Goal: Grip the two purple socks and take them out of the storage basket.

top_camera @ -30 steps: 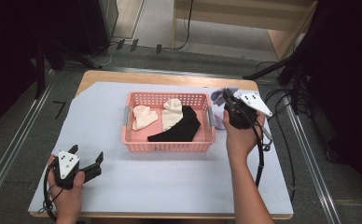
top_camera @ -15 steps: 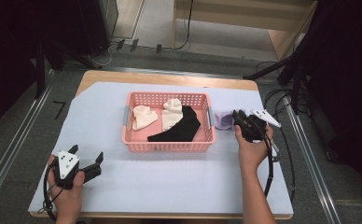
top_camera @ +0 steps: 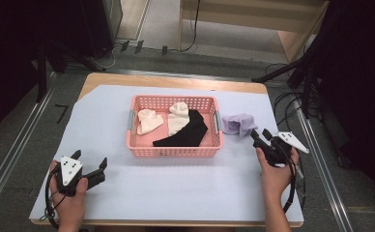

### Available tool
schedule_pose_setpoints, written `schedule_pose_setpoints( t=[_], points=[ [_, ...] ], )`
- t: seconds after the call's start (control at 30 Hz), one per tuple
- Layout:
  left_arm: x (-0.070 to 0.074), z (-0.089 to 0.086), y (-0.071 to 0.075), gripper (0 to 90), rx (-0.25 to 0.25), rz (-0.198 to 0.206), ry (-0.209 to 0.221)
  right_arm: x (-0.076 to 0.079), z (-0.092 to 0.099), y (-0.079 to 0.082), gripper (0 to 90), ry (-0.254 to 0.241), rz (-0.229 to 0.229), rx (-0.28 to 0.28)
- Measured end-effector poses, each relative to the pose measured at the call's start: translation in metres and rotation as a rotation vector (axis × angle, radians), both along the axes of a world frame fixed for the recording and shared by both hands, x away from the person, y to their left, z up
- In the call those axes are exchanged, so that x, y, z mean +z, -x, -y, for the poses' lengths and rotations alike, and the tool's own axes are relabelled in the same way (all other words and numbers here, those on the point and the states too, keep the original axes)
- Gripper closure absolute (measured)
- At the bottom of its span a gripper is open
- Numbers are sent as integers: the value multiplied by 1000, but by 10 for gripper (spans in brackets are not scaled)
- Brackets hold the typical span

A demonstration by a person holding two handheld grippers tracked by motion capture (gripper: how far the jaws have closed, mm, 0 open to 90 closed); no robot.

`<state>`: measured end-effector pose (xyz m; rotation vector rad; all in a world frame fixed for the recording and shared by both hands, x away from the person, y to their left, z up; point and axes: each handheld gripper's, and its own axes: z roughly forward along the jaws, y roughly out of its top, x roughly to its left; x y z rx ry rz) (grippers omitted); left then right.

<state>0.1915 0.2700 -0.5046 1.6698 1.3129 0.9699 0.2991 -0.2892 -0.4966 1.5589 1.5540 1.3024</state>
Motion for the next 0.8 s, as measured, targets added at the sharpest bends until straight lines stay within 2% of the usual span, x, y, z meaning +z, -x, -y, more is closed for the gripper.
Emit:
schedule_pose_setpoints(
  t=[0.13, 0.27, 0.37, 0.8],
  points=[
    [0, 0, 0, 139, -1, -2, -3, -8, 12, 17, 467, 35, 7, 3],
    [0, 0, 0, 139, -5, -7, -11, -16, 26, 33, 436, 52, -9, -30],
    [0, 1, 0, 139, -4, -8, -11, -19, 35, 45, 406, 38, -18, -33],
    [0, 1, 0, 138, 0, 1, -13, -25, 56, 82, 358, 65, -30, -20]
  ],
)
